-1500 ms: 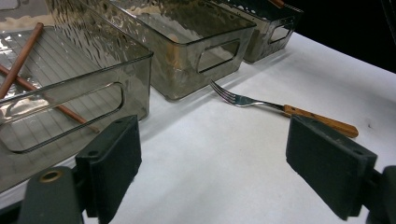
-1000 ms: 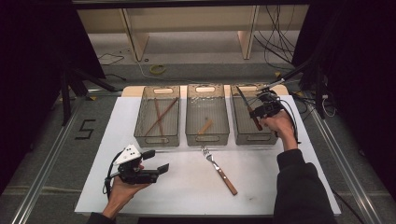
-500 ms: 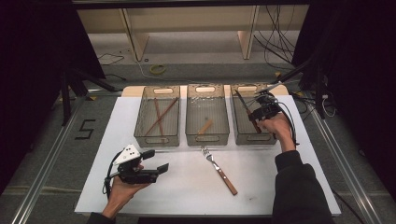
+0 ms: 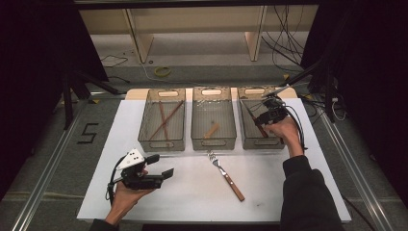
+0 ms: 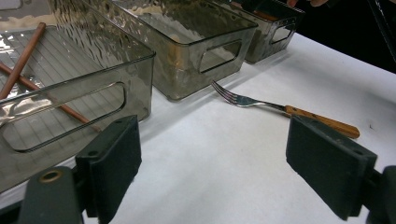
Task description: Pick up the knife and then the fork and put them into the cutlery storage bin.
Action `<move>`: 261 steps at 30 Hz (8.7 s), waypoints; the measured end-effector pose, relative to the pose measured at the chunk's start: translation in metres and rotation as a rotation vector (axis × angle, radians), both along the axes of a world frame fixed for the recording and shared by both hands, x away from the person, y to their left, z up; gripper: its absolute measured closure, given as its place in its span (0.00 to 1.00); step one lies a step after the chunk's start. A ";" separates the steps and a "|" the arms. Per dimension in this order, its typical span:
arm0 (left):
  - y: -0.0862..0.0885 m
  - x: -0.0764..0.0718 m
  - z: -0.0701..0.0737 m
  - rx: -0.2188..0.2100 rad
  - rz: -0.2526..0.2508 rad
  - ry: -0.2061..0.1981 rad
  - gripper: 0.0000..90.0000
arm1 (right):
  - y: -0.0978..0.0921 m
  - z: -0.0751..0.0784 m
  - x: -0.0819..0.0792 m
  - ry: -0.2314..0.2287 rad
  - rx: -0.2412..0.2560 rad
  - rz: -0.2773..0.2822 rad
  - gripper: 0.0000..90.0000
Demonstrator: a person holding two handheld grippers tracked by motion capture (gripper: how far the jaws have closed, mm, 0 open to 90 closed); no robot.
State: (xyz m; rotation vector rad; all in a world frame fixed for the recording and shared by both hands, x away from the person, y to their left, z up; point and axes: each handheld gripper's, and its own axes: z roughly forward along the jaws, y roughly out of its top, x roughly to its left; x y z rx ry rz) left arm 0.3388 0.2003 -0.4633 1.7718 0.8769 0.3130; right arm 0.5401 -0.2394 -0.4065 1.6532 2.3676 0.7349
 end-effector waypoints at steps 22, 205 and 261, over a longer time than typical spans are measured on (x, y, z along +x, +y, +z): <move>0.000 0.000 0.000 0.000 0.002 -0.001 0.19 | 0.035 0.037 -0.074 -0.166 0.061 0.252 0.45; 0.001 -0.001 -0.003 -0.010 0.007 -0.025 0.18 | 0.050 -0.002 -0.146 -0.135 0.022 0.467 0.86; 0.002 0.000 -0.003 -0.014 0.014 -0.023 0.18 | 0.010 0.046 -0.053 -0.200 0.051 0.212 0.86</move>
